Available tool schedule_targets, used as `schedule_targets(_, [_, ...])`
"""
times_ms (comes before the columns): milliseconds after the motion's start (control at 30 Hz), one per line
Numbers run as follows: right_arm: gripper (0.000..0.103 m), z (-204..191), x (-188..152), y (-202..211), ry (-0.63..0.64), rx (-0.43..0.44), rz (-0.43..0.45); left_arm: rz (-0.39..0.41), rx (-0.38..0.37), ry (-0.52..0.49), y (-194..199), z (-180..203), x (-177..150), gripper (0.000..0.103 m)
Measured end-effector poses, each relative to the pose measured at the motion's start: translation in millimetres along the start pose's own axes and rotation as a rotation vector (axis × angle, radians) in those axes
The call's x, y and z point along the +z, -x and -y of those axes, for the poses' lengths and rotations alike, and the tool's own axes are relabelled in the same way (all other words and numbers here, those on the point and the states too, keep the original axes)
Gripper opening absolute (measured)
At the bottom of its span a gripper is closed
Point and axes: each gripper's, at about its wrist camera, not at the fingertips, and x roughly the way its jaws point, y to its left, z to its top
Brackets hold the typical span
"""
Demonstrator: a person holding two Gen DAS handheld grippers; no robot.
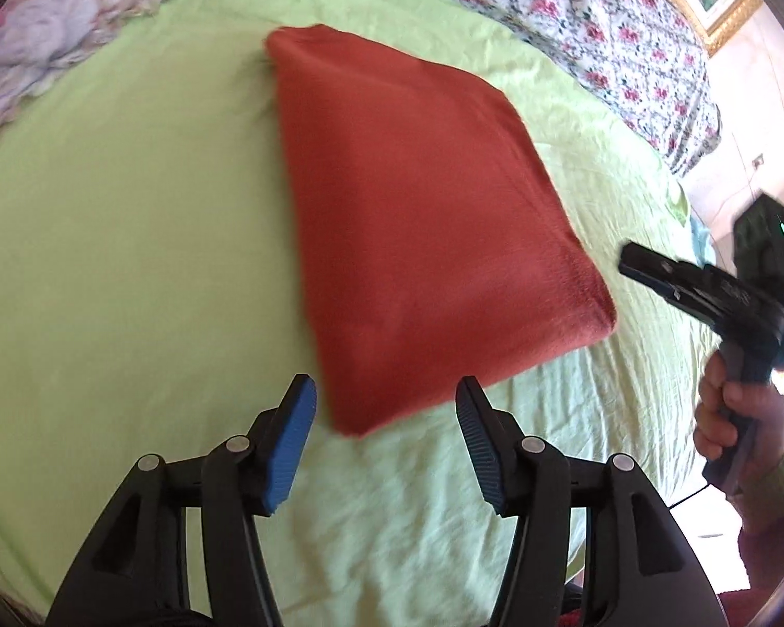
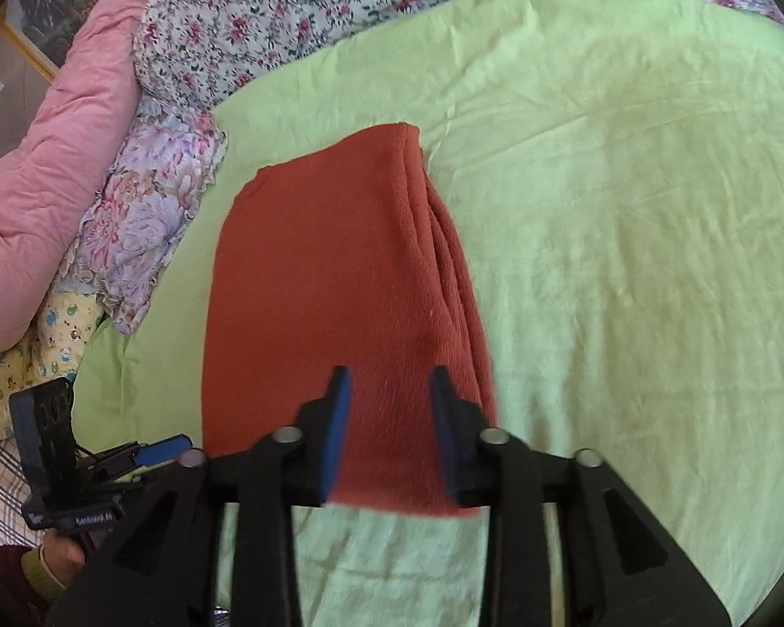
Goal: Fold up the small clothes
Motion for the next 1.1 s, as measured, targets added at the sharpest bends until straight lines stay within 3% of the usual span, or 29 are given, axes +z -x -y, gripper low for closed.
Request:
schedule_targets(233, [0.043,-17,-45,26,-0.010,-0.022,0.026,0.031,0.045,0.005,30,-21,-27,0.062])
schedule_targets(500, [0.064,-43,-86,40,0.033,-0.065,0.065,0.070,0.075,-0.077,49,-15,-45,0.068])
schedule_targets(767, [0.081,-61,-113,46,0.082,-0.098,0.096,0.096,0.146,-0.146,60,-9,-62,0.074])
schedule_targets(867, [0.084,-64,-120,47,0.094,-0.114,0.099,0.112,0.172,-0.148,62,-10,-68,0.081])
schedule_targets(1100, [0.087,-70,-129,38,0.151,-0.131,0.085,0.109,0.220,-0.141,58,-12,-60,0.082])
